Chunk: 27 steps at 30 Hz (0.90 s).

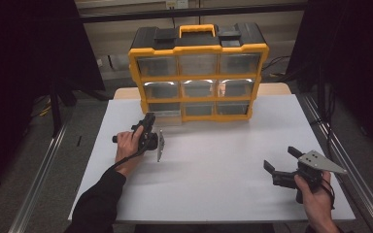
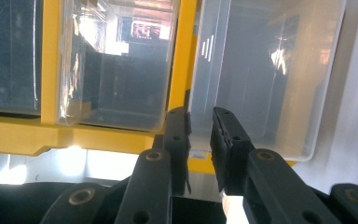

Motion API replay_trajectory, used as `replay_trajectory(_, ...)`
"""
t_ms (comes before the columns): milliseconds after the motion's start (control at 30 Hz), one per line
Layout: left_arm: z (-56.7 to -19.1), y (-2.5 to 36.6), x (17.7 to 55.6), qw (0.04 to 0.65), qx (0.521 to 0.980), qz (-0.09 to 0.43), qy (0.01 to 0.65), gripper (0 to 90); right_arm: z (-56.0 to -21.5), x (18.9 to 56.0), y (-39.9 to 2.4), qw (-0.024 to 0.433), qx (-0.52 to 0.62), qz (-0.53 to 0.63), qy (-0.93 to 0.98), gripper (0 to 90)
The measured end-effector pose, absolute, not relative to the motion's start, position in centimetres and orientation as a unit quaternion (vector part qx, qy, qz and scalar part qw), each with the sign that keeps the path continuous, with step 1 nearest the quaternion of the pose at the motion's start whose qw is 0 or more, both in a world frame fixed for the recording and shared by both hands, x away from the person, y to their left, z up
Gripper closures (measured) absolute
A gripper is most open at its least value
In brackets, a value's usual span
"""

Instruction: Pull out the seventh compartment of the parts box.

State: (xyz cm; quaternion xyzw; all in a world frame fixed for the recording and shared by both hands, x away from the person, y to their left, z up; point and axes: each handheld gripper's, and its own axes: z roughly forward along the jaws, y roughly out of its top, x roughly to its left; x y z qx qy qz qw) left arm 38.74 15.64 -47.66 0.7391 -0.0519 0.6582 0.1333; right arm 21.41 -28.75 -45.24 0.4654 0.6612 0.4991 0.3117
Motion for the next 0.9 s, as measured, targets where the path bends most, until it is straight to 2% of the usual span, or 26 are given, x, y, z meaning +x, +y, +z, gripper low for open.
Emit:
replay_trajectory(67,-47.9,15.6,38.8,0.149,0.739,0.656,-0.048,77.2,-45.2,21.4,-28.7,0.313,0.465,0.499,0.661,0.8)
replay_trajectory(767,-47.3,15.6,37.8,0.13,0.74,0.657,-0.054,77.1,-45.3,21.5,-28.8,0.313,0.464,0.498,0.662,0.8)
replay_trajectory(900,-47.5,15.7,37.7,0.146,0.738,0.657,-0.051,77.5,-45.3,21.4,-28.8,0.311,0.466,0.498,0.662,0.8)
